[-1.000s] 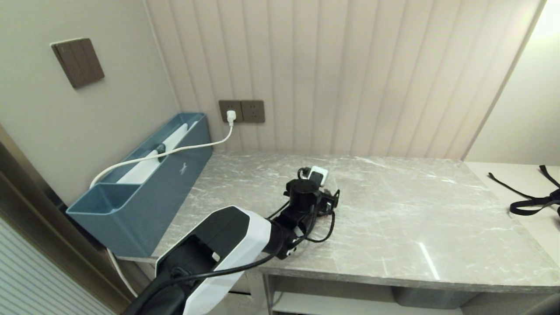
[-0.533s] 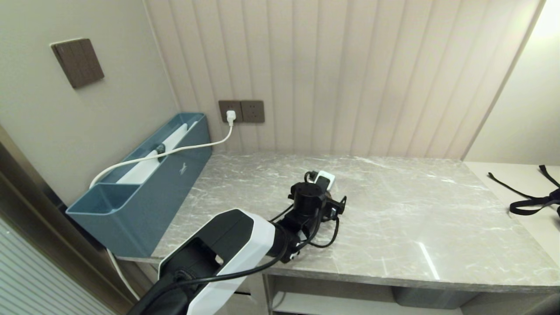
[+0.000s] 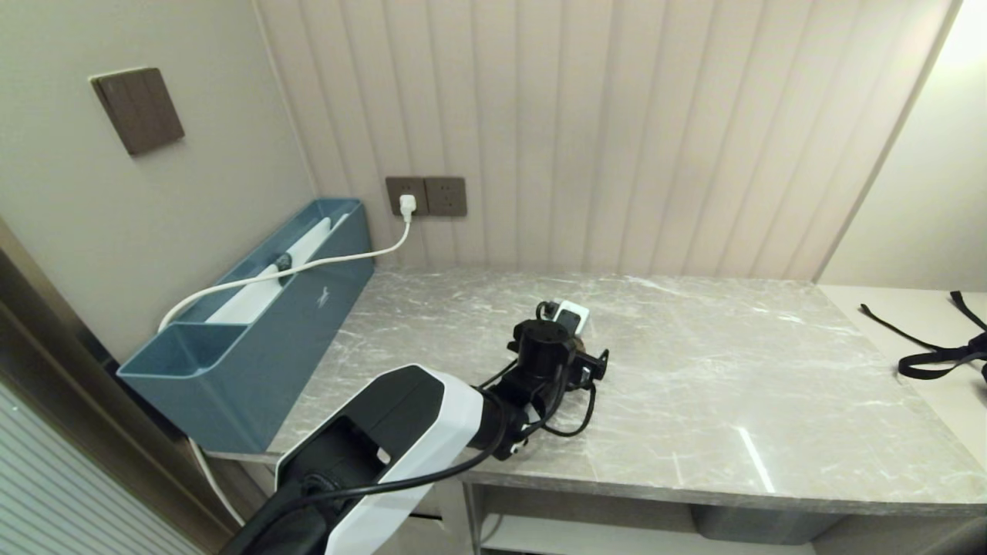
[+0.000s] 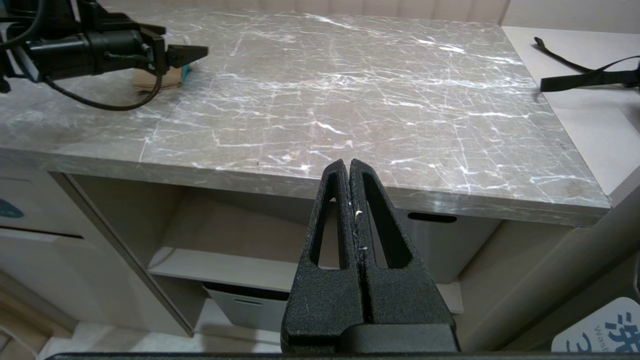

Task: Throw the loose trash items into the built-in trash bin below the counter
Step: Pick up the garbage

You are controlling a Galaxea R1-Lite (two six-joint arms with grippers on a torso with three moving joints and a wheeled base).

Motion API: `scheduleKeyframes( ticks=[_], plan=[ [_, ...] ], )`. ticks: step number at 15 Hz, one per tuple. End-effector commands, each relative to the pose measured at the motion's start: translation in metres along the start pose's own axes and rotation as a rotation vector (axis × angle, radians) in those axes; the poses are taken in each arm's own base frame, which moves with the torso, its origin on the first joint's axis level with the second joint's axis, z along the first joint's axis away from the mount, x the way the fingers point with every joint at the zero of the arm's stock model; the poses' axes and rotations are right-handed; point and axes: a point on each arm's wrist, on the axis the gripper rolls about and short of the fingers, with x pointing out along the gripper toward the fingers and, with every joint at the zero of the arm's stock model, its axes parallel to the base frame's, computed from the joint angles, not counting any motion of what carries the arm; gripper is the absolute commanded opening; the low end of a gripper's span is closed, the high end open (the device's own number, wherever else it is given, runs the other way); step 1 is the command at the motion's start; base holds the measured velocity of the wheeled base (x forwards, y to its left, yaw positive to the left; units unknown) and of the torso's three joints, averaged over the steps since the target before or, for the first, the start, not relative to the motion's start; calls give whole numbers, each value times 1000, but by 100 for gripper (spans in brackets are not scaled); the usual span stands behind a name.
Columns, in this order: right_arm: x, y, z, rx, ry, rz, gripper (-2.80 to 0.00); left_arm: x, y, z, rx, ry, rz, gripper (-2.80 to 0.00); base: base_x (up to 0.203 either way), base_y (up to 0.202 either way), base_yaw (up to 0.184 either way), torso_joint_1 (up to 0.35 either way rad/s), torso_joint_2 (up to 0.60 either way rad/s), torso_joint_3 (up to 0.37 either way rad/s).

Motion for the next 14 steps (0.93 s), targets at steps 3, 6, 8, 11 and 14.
scheduleKeyframes(
  ticks=[3,6,8,11,14],
  plan=[
    [0,0,0,0,-2,1,-280,1,2,-5,6,29,27,0,0,0,0,0,0,0],
    [0,0,0,0,-2,1,-280,1,1,-9,7,42,53,0,0,0,0,0,0,0],
    [0,0,0,0,-2,1,-280,1,2,-9,7,41,59,0,0,0,0,0,0,0],
    [0,0,0,0,-2,1,-280,2,5,-9,5,41,62,-280,0,0,0,0,0,0],
    [0,0,0,-1,0,1,-280,2,6,-10,4,41,64,-280,0,0,0,0,0,0]
  ],
)
